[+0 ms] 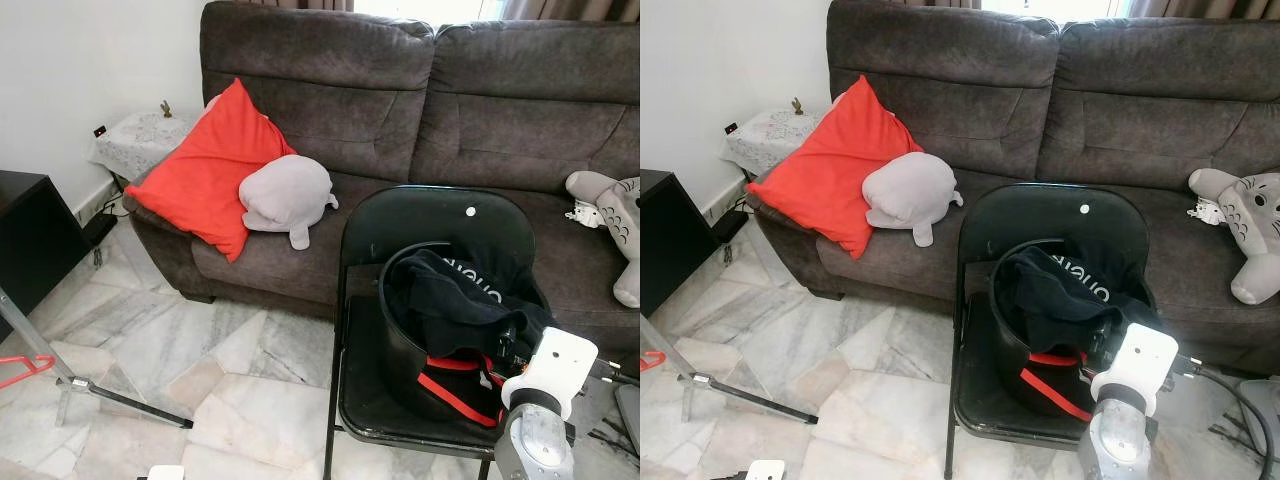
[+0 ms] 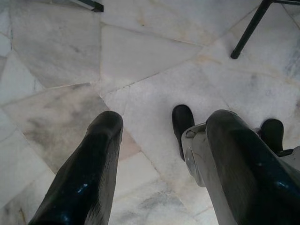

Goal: Hang hanger

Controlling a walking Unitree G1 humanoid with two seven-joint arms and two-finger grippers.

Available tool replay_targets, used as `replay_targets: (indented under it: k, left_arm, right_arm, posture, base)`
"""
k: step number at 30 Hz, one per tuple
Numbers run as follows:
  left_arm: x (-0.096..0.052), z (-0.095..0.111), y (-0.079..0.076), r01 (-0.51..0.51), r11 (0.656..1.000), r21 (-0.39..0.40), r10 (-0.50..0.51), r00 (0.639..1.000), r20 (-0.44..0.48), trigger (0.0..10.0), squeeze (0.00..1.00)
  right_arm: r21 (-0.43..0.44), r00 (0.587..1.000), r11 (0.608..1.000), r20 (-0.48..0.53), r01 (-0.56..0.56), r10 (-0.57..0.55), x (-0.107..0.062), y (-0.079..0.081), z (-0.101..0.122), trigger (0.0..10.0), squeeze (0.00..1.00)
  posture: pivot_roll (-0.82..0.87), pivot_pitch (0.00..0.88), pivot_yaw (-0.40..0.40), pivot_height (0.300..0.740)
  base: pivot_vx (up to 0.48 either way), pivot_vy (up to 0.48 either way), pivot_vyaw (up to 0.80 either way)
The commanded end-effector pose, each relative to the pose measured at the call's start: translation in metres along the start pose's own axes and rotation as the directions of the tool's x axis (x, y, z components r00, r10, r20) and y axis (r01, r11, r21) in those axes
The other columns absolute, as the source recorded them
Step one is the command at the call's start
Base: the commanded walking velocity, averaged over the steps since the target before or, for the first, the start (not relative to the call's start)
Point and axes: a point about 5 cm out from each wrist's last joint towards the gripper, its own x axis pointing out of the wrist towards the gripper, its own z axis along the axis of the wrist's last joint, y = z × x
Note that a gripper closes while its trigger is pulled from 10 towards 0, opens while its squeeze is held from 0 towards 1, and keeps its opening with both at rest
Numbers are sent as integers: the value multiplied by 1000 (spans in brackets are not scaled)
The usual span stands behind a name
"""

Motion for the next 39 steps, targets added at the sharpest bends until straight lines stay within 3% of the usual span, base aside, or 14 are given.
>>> replay_targets:
  k: [1, 5, 16, 26, 32, 39]
  left_arm:
    - [-1, -5, 4, -1, 1000, 13, 2, 1000, -26, 10000, 0]
    - [-1, -5, 4, -1, 1000, 13, 1, 1000, -26, 10000, 0]
    - [-1, -5, 3, -2, 1000, 13, 2, 1000, -26, 10000, 0]
    - [-1, -5, 4, -2, 1000, 13, 2, 1000, -25, 10000, 0]
    - [-1, -5, 4, -1, 1000, 10, 1, 1000, -25, 10000, 0]
    - [-1, -5, 3, -1, 1000, 8, 2, 1000, -25, 10000, 0]
  right_arm:
    - [19, 999, 999, -18, 32, -32, -3, -4, -3, 10000, 0]
    - [70, 998, 996, 29, 58, -60, -3, -7, 4, 10000, 0]
    - [93, 997, 995, 70, 38, -45, 8, -2, 14, 10000, 0]
    - [55, 998, 996, 5, 64, -64, 8, -3, 4, 10000, 0]
    - [45, 992, 991, -9, 123, -123, -1, -12, -1, 10000, 0]
    - [6, 955, 955, 32, 295, -295, -10, -37, 4, 10000, 0]
  posture:
    - [-84, 54, 68, 740]
    - [-85, 54, 69, 740]
    - [-82, 51, 68, 740]
    - [-82, 52, 69, 740]
    - [-86, 53, 70, 740]
    - [-90, 54, 69, 740]
  base:
    - [0, 0, 0]
    - [0, 0, 0]
    - [0, 0, 0]
    - [0, 0, 0]
    - [0, 0, 0]
    - [0, 0, 0]
